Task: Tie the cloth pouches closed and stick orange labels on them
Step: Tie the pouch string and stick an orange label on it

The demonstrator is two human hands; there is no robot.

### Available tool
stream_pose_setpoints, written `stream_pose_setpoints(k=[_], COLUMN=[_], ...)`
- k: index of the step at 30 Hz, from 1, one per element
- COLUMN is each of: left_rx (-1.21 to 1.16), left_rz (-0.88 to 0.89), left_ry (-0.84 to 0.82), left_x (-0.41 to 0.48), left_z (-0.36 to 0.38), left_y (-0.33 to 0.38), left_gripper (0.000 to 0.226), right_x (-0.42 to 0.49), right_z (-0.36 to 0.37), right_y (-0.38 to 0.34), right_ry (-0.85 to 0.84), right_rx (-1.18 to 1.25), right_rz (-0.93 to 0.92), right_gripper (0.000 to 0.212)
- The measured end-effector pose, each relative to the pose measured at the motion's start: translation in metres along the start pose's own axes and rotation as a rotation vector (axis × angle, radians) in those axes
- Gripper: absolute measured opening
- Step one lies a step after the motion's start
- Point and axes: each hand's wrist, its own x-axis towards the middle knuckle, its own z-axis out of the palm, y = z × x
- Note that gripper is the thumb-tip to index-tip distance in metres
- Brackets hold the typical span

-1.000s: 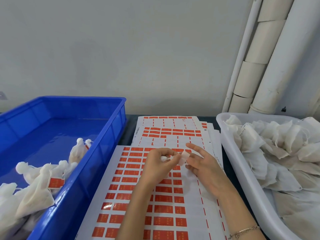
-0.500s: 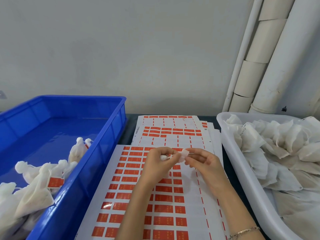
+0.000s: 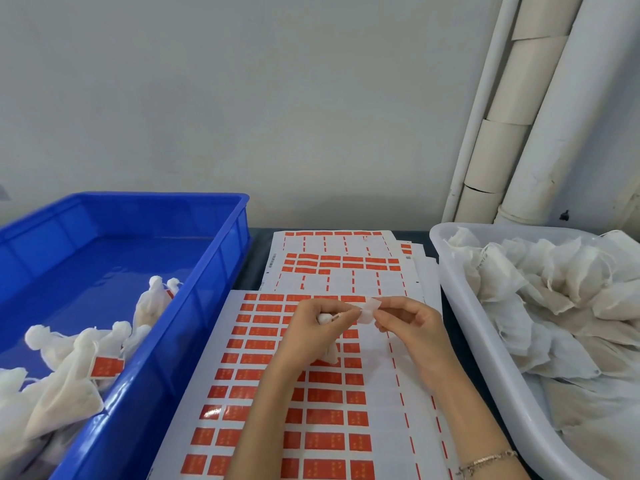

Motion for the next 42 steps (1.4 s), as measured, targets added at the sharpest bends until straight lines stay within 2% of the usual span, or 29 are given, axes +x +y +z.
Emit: stream_pose_setpoints(k=[6,17,26,31,37,40,42], left_rx=[0.009,0.007,-0.055,-0.073,-0.107,-0.122,-0.116], left_rz=[-0.027,-0.258,-0.326,-0.303,-0.216,-0.166,-0.126], left_ry=[0.066,0.104,0.090,0.063,0.061,0.066,0.050], left_x=[0.000,0.002,0.000,0.000,-0.001,-0.001,-0.002], left_z=[0.002,0.000,-0.001,-0.001,0.001,0.000,0.001], left_y=[-0.001,-0.002,0.001,0.002,0.003,0.003,0.005], left_gripper=[0.014,0.019,0.026,0.027,0.016,0.014,0.011], right_x=[-0.001,-0.009,-0.008,-0.008,-0.010,-0.012,-0.014], right_z=[0.003,0.011,0.012,0.011,0.017,0.019,0.022], right_y=[0.001,0.003,0.005,0.006,0.008,0.005,0.001], right_ry=[-0.041,0.042,0.092,0.085,0.111,0.111,0.125], right_rx=[-0.017,-0.375,-0.551,-0.629,-0.653,-0.597,-0.458], right_rz=[-0.049,-0.354,-0.514,-0.576,-0.571,-0.533,-0.447], right_gripper=[0.013,0.022,0.017,0.018,0.021,0.020,0.016])
